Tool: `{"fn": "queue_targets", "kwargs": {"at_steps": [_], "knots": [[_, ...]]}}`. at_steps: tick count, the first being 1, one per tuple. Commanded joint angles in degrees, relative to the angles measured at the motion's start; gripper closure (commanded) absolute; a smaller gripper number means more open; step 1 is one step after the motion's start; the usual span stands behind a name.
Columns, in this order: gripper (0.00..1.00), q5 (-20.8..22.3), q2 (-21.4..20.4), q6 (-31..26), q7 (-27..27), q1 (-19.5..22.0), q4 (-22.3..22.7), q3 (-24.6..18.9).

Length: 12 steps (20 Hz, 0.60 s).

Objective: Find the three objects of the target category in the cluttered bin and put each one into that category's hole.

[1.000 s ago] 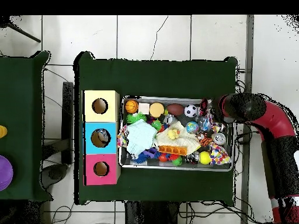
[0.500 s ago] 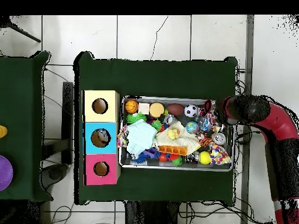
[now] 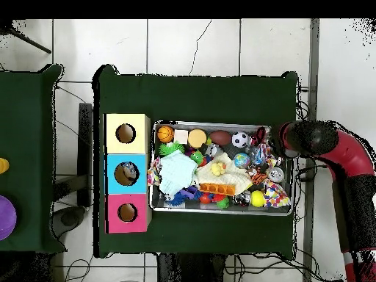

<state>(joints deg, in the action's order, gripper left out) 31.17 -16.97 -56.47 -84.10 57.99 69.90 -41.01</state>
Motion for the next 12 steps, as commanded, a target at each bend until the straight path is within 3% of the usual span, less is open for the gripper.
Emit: {"fn": "queue_targets", "kwargs": {"at_steps": [1,12], "knots": [[0.00,3.1,1.7,-6.1,17.0,1.1,2.1,2.8],[0.00,3.5,2.6,-4.5,15.3,1.9,3.7,3.2]]}}
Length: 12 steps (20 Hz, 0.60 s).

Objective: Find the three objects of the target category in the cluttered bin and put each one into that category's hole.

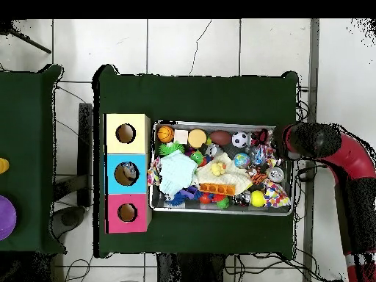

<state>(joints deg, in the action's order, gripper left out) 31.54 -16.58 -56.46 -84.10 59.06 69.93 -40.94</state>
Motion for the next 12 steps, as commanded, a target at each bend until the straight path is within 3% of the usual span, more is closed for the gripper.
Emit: {"fn": "queue_targets", "kwargs": {"at_steps": [1,5,12], "knots": [[0.00,3.2,2.2,-4.3,15.2,0.9,3.9,3.2],[0.00,3.2,2.2,-2.9,14.8,1.7,5.3,2.9],[0.00,3.7,1.3,5.0,12.7,4.1,10.4,0.7]]}}
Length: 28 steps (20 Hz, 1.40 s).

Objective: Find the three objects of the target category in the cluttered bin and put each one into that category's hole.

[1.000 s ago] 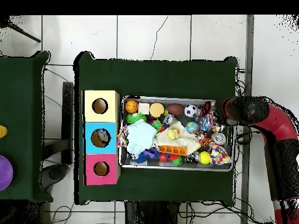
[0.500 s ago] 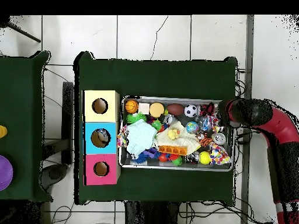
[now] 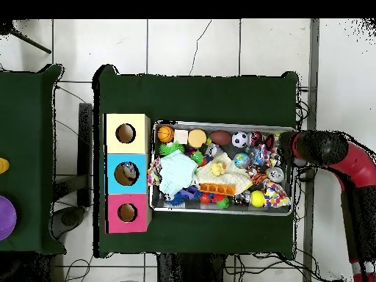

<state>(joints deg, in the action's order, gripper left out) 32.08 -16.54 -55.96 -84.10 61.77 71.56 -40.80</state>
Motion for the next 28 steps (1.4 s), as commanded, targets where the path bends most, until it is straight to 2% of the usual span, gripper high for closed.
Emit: {"fn": "queue_targets", "kwargs": {"at_steps": [1,8,12,23,28], "knots": [[0.00,3.1,1.0,4.7,12.3,1.5,9.5,0.5],[0.00,2.2,-0.8,6.0,8.4,1.7,14.8,-0.3],[0.00,2.0,-0.3,7.4,7.0,1.2,15.7,-0.5],[0.00,3.1,3.0,9.7,6.9,-0.1,12.7,0.6],[0.00,3.8,2.5,11.4,3.9,-1.5,11.0,2.1]]}}
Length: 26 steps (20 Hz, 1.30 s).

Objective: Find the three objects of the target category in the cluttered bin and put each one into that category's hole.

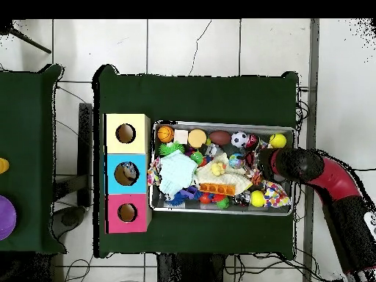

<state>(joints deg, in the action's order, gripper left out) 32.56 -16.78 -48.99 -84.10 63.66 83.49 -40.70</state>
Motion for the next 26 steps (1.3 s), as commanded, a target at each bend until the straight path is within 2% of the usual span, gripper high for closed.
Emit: {"fn": "queue_targets", "kwargs": {"at_steps": [1,4,9,10,15,19,23,25,26], "knots": [[0.00,3.5,1.8,4.8,2.8,-3.7,-0.6,2.4],[0.00,3.8,-0.6,5.6,0.1,-4.9,-0.1,3.6],[0.00,3.9,-1.8,6.5,-1.0,-6.4,-0.3,5.5],[1.00,3.9,-1.9,7.0,-0.6,-6.6,-0.5,5.7],[1.00,2.9,-1.3,6.7,0.2,-6.6,-1.1,5.1],[1.00,3.0,-2.8,7.1,-0.8,-7.4,-0.4,5.8],[1.00,1.0,-4.1,7.0,-3.3,-8.1,0.3,5.7],[1.00,0.3,-5.9,6.0,-4.5,-8.8,1.1,6.1],[1.00,-0.8,-8.3,5.1,-5.1,-8.8,2.8,5.6]]}}
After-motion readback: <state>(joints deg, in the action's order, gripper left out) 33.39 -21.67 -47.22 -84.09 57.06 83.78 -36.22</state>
